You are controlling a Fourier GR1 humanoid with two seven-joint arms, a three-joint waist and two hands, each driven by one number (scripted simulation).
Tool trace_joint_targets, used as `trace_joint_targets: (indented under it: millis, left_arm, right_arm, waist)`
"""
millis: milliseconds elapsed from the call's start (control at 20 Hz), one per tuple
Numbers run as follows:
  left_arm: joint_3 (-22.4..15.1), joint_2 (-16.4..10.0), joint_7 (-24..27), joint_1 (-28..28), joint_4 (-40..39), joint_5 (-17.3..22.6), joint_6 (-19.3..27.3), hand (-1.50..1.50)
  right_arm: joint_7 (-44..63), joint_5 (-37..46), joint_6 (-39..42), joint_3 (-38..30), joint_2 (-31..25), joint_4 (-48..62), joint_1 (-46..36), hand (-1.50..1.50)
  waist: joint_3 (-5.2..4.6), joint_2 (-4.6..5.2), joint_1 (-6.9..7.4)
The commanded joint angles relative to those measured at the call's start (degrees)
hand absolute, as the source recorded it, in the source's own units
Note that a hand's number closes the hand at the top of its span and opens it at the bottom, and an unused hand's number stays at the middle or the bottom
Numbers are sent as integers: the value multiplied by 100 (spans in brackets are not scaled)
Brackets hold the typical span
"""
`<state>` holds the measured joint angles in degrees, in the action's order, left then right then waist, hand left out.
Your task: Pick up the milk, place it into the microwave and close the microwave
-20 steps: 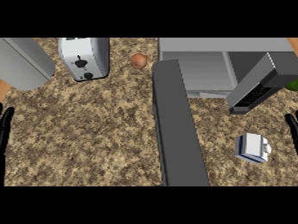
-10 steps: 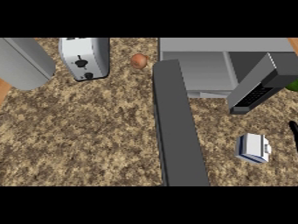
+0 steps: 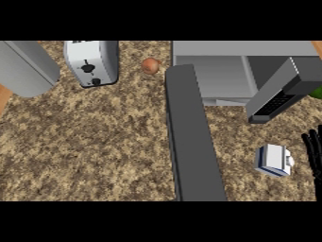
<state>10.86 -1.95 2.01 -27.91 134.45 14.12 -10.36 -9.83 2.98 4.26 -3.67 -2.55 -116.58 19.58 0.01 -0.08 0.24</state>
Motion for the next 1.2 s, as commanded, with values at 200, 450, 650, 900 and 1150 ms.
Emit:
trace_joint_targets:
  millis: [200,450,650,900,1150]
  left_arm:
    - [454,7,101,-135,-127,328,-423,-150]
    - [678,16,-164,-467,251,792,-582,-150]
    - [741,162,63,-372,110,559,-749,-150]
    - [653,189,-55,-341,216,477,-668,-150]
    - [957,48,-604,-46,459,815,-581,-150]
  right_arm:
    - [-578,82,-214,-510,17,1462,-526,-150]
    - [-1688,-403,99,-1323,-333,2690,-448,-150]
    - [-1777,-30,-119,-1225,-286,2996,-595,-150]
    - [-2481,-46,-10,-1357,-437,4461,-1295,-150]
    - [-3229,-113,443,-1515,-790,5314,-1323,-150]
  waist:
    - [0,5,21]
    - [6,1,38]
    - [0,2,13]
    - [3,7,21]
    - [3,8,-2]
